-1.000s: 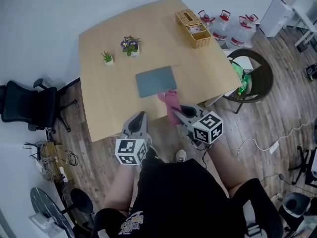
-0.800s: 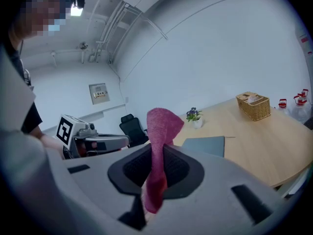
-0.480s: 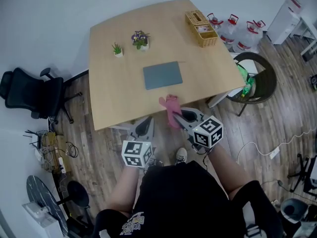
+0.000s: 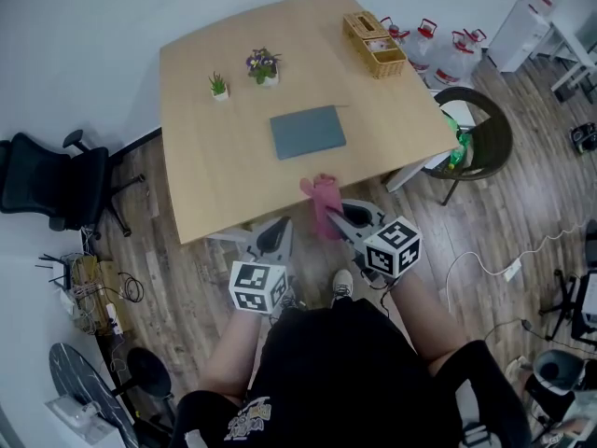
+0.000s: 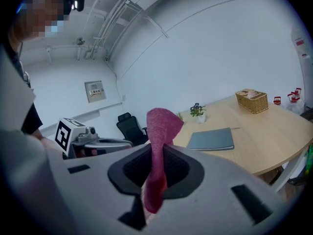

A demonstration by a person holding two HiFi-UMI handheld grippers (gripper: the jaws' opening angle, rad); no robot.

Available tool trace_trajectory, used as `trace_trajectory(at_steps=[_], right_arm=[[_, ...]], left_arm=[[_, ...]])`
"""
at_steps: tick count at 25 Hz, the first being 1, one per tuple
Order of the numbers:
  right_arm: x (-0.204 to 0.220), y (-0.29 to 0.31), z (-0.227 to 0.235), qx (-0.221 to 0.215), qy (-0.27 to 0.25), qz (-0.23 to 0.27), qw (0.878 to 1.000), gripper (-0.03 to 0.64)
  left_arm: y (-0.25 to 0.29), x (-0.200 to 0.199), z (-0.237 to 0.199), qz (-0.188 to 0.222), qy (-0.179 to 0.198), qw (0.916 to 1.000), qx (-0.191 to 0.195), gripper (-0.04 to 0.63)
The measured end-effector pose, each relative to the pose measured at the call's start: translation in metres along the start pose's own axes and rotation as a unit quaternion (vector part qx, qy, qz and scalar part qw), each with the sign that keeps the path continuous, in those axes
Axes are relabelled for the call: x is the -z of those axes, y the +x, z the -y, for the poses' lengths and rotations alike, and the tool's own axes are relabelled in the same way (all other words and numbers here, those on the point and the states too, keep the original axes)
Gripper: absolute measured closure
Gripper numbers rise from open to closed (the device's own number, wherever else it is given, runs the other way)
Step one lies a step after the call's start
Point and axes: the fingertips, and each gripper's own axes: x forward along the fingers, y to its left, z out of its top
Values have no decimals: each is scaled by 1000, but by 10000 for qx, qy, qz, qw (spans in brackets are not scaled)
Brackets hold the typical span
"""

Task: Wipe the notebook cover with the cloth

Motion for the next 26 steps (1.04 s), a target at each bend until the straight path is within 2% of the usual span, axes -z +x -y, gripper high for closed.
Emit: trace_trajectory(at_steps=[13, 26], right_arm=[[-4, 3, -18, 433, 19, 123, 9990, 561], [5, 3, -22, 446, 77, 84, 9989, 561]], left_arm=[[-9, -7, -13, 31, 65, 9989, 474, 581], [-9, -1, -11, -49, 42, 9984, 557, 581]])
